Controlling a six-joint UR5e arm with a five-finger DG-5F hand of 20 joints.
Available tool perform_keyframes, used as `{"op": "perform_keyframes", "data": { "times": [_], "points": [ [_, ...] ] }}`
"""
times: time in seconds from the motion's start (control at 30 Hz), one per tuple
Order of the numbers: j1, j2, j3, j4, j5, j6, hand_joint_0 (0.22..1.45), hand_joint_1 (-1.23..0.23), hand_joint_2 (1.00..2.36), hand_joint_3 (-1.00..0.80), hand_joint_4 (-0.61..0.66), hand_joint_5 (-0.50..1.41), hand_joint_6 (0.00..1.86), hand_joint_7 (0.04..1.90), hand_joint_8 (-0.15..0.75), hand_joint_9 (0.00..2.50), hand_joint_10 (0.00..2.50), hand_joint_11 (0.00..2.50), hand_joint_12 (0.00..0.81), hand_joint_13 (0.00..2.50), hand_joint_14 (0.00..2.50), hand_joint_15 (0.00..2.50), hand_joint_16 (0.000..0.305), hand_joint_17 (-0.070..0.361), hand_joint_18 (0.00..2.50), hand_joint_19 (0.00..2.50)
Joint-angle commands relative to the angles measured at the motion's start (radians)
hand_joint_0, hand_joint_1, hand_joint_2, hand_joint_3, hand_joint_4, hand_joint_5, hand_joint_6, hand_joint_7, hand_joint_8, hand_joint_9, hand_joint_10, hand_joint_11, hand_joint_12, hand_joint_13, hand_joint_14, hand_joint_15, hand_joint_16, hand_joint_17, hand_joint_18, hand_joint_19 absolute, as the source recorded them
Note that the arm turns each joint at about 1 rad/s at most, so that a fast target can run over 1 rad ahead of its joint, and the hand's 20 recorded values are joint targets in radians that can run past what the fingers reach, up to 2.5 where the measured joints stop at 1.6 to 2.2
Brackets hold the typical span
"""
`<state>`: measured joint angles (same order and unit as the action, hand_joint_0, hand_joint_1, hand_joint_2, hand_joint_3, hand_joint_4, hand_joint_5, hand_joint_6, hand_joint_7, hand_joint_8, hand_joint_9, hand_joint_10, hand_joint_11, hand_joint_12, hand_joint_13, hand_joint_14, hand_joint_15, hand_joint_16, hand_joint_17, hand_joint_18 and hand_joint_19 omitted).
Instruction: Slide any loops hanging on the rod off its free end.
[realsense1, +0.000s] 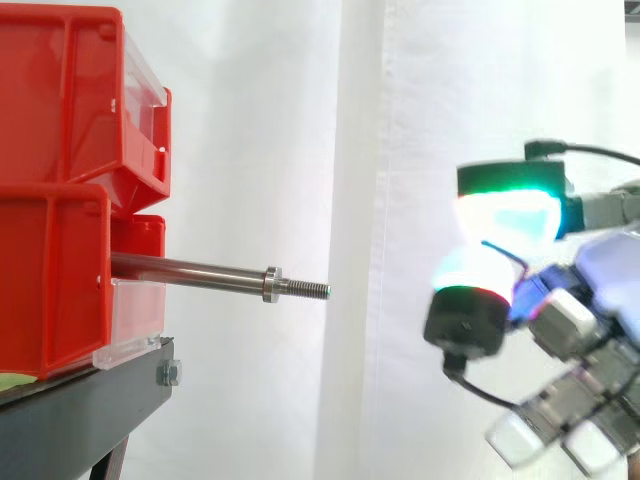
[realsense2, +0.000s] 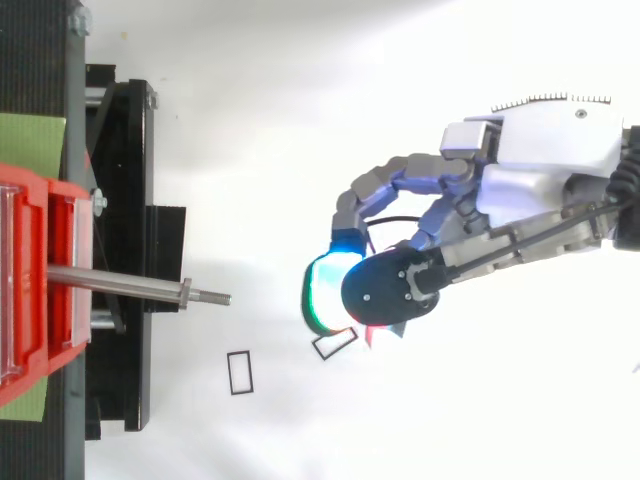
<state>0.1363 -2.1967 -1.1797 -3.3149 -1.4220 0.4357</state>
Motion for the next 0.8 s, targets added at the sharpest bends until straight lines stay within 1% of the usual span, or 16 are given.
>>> {"op": "perform_keyframes", "data": {
  "times": [0.0,0.03,0.1,0.13,0.23,0.77],
  "points": [
    [0.000,0.000,0.000,0.063,0.000,0.000,0.61,-0.80,1.00,-0.11,-0.21,-0.06,0.84,1.01,0.273,1.15,0.01,0.44,0.373,0.66,0.00,0.14,0.054,0.122,0.73,0.25],
    [0.000,0.000,0.000,0.083,0.000,0.000,0.61,-0.80,1.00,-0.11,-0.21,-0.06,0.84,1.01,0.270,1.15,0.01,0.44,0.373,0.66,0.00,0.14,0.054,0.122,0.73,0.25],
    [0.000,0.000,0.000,0.095,0.000,0.000,0.61,-0.80,1.00,-0.11,-0.21,-0.06,0.84,1.01,0.270,1.16,0.01,0.44,0.375,0.66,0.00,0.14,0.054,0.122,0.72,0.25],
    [-0.001,0.000,0.000,0.112,0.000,0.000,0.61,-0.80,1.00,-0.11,-0.21,-0.06,0.84,1.01,0.269,1.16,0.02,0.43,0.373,0.66,0.00,0.14,0.054,0.122,0.72,0.25],
    [0.000,-0.001,0.000,0.126,0.000,0.000,0.61,-0.80,1.00,-0.11,-0.22,-0.06,0.84,1.01,0.269,1.16,0.01,0.44,0.374,0.66,0.00,0.13,0.054,0.122,0.72,0.25],
    [0.000,0.000,0.000,0.132,0.000,0.000,0.61,-0.80,1.00,-0.11,-0.21,-0.06,0.84,1.01,0.269,1.16,0.01,0.43,0.373,0.66,0.00,0.13,0.054,0.122,0.72,0.24]
  ]
}}
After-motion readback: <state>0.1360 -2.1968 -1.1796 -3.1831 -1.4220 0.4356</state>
